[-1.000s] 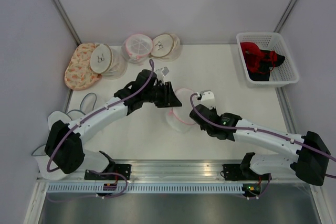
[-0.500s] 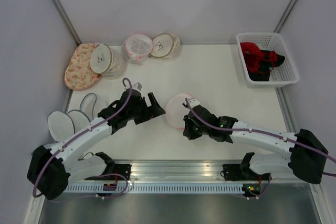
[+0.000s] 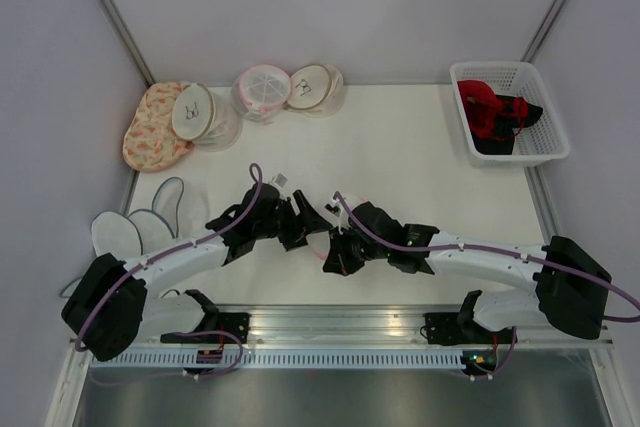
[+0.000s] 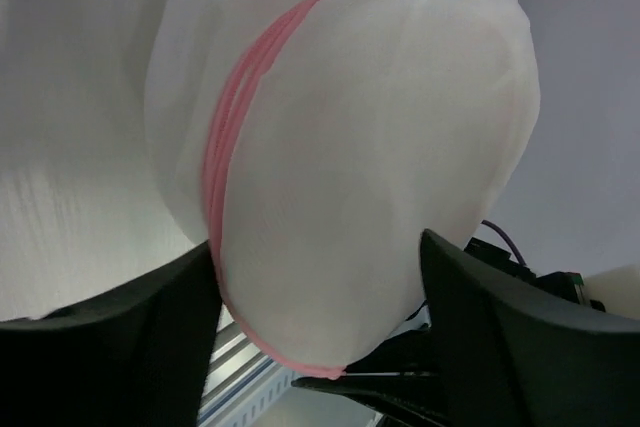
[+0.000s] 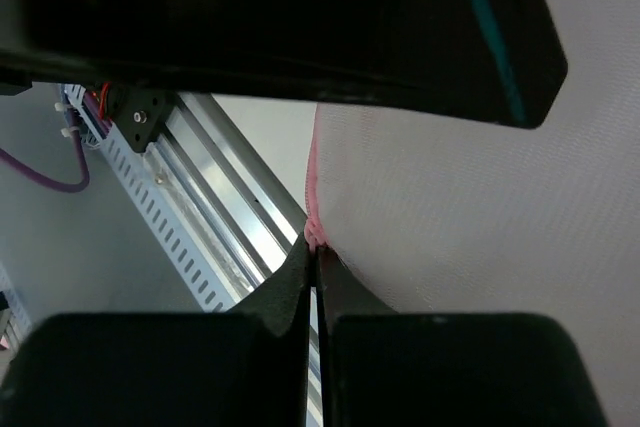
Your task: Unzip the laundry bag and remove the bra
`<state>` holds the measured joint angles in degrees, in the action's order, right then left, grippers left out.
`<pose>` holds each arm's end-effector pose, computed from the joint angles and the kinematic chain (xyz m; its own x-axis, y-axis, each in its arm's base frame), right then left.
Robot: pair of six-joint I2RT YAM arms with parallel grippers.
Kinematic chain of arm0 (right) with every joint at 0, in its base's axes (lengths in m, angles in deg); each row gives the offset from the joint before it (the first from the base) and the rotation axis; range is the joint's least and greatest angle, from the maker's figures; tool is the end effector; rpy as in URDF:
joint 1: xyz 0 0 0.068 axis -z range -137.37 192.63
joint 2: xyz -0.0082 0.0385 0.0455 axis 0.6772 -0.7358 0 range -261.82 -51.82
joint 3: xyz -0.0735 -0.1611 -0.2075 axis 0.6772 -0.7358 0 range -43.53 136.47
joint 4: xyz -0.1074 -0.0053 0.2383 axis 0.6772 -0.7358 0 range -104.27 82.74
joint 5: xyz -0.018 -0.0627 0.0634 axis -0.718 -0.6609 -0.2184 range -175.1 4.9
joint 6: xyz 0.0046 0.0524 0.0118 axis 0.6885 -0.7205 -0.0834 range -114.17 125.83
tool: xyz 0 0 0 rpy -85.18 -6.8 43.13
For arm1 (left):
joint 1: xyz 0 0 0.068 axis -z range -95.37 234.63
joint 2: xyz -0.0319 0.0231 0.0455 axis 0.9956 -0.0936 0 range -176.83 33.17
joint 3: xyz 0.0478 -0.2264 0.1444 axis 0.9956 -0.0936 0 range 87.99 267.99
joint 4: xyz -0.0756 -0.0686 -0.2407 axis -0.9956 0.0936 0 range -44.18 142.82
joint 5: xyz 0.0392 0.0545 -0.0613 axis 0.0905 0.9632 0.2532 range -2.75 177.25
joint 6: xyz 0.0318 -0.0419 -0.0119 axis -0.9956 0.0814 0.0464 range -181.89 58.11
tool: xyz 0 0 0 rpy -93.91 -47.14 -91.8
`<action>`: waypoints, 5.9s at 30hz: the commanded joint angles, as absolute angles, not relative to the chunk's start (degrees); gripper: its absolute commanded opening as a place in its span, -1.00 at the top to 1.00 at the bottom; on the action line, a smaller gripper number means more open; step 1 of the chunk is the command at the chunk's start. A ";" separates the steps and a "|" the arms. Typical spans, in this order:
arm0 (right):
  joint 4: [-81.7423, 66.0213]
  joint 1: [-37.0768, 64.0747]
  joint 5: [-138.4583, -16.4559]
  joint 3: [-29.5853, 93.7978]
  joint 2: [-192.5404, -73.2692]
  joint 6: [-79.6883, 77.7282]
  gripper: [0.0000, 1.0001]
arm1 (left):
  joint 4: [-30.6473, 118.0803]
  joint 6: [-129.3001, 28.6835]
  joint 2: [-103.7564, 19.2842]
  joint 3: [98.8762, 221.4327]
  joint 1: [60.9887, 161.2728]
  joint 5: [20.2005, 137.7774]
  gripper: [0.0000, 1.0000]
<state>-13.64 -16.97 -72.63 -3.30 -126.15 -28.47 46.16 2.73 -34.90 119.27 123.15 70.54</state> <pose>0.1290 0.2350 0.2094 -0.7929 -0.2637 -0.5494 -0.5791 0.6068 0.5445 0.1813 -0.1573 0.1945 -0.9034 -0.3870 -0.1850 -0.0941 0.5995 -0.7948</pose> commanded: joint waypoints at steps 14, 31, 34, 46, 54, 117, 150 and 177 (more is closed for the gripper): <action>-32.17 -18.90 -84.19 0.15 -120.12 -27.04 0.99 | 46.60 0.27 -32.23 121.91 122.78 73.62 0.96; -50.78 -11.87 -127.81 11.22 -126.26 -24.68 0.99 | 53.82 -13.28 -35.30 129.55 119.79 60.36 0.95; -46.91 -8.44 -127.55 12.89 -128.89 -19.32 0.99 | 55.66 -15.74 -35.38 130.96 119.87 58.61 0.96; -39.17 -5.54 -117.10 12.46 -131.82 -15.52 0.99 | 64.44 -16.91 -34.16 136.33 119.79 67.18 -0.99; -34.87 -5.54 -94.10 5.88 -123.21 -17.28 0.99 | 65.87 -3.28 -22.30 126.59 120.14 81.19 -0.99; -49.19 -4.40 -122.55 16.51 -129.96 -22.47 0.59 | 53.47 -4.50 -23.26 123.32 123.22 71.25 0.95; -46.43 -7.21 -106.94 16.67 -111.15 -27.97 -0.41 | 24.81 9.83 -34.76 124.89 128.48 62.73 -0.72; -56.22 -7.03 -115.52 16.07 -92.78 -28.80 -0.41 | 35.51 2.02 -57.28 149.15 137.63 68.61 -0.68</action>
<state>-57.39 -7.04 -120.41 17.55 -92.45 -31.90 31.51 6.69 -60.56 144.69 137.69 65.47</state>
